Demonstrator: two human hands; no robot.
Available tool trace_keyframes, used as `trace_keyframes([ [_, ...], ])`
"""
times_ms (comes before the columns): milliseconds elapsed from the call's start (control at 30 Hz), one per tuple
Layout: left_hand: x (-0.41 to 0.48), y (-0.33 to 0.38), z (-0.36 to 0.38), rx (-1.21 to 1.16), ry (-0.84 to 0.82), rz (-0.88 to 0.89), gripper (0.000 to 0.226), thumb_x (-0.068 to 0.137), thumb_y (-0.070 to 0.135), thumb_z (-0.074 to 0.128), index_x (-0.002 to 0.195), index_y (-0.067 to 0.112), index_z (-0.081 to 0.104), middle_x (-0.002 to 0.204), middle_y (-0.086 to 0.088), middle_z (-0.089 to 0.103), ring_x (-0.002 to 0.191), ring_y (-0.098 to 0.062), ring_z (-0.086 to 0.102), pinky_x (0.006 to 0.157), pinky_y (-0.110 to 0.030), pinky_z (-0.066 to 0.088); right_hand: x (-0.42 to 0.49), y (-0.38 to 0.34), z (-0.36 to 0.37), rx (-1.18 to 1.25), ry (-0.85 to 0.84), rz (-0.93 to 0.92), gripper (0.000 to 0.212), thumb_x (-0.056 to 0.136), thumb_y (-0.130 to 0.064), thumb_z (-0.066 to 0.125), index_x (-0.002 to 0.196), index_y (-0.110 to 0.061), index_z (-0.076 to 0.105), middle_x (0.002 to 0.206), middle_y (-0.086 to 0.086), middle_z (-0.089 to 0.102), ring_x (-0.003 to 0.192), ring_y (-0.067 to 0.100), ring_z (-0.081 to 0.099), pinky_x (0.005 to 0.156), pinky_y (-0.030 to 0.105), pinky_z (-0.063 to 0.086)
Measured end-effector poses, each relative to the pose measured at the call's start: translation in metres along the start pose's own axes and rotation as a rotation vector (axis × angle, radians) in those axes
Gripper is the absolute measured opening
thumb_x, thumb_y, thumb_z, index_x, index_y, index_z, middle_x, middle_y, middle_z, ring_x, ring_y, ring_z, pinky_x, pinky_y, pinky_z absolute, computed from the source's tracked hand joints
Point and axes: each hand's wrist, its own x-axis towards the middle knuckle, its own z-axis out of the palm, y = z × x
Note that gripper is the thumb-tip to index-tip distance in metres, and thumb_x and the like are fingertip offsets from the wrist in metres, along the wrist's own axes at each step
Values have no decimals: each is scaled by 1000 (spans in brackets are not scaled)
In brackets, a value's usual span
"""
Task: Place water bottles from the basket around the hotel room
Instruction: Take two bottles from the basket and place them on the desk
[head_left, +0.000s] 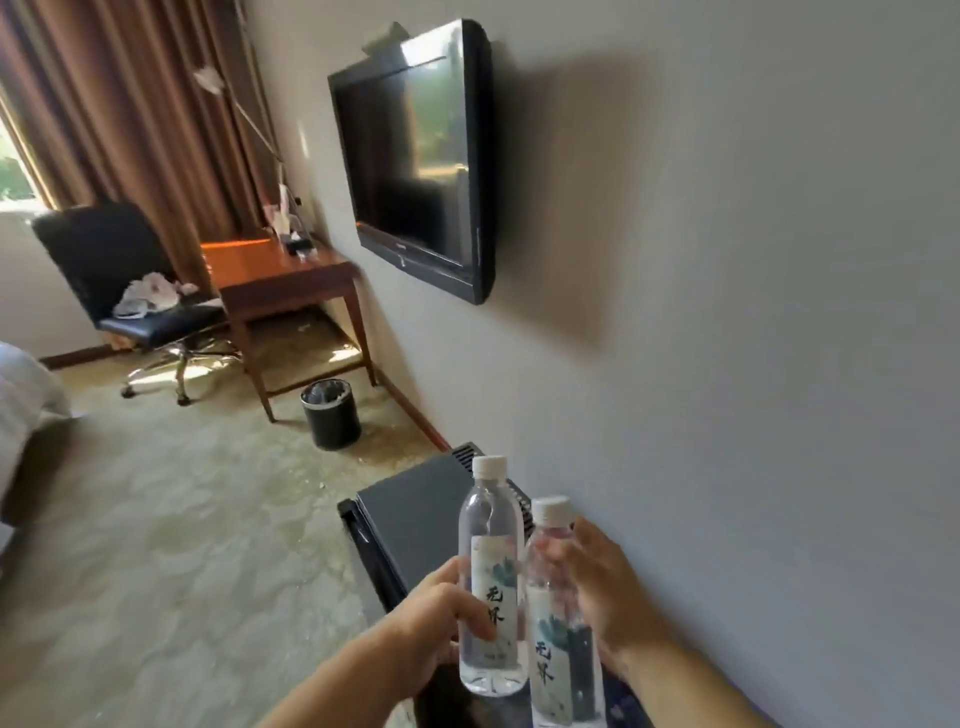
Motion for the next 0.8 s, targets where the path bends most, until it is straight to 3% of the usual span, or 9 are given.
trace_keyframes([
  [67,-37,13,-12,-36,51,21,73,47,-10,50,116,11,56,110,-23,62,112,-40,58,89,-53,51,-3,-24,26,-25,-107,-24,30,57,-36,71,71,-11,64,69,11,62,68,29,60,61,34,53],
  [167,-92,24,-32,-96,141,56,63,60,-19,45,115,8,56,114,-25,61,107,-37,61,76,-42,54,-7,-42,69,-32,-246,6,17,75,-20,63,82,-6,67,70,12,65,65,26,66,57,31,53],
  [267,-141,28,-59,-85,244,88,53,65,-18,46,109,11,59,116,-19,62,113,-33,58,85,-44,52,-12,-48,118,-104,-339,15,17,84,-12,54,94,-3,64,78,16,66,69,26,65,63,35,53],
  [433,-211,30,-118,25,342,101,68,59,11,66,125,9,52,127,-18,59,118,-31,55,99,-56,45,-14,-54,207,-100,-459,2,33,78,-19,57,104,1,58,85,15,66,72,27,68,65,39,58],
  [533,-243,30,-172,91,356,151,71,64,35,75,127,11,52,125,-16,61,117,-30,58,96,-58,46,-2,-56,270,-95,-512,25,34,73,-26,56,99,-4,61,95,16,67,90,37,64,91,55,48],
  [600,-261,34,-209,119,362,193,72,68,59,66,124,17,55,123,-15,62,114,-30,60,93,-57,50,12,-55,315,-117,-554,57,24,81,-23,52,96,-7,61,103,18,66,101,40,61,98,57,42],
  [700,-284,45,-274,119,378,196,83,65,83,34,125,30,54,126,-10,62,112,-29,62,83,-50,56,30,-50,386,-111,-590,134,24,80,-26,53,96,-8,60,108,20,65,99,36,60,88,48,49],
  [800,-302,63,-338,132,388,201,87,59,91,32,127,40,50,129,-9,60,113,-31,61,78,-49,58,50,-44,451,-64,-604,163,27,78,-26,53,96,-6,59,106,20,63,97,34,58,92,51,49],
])
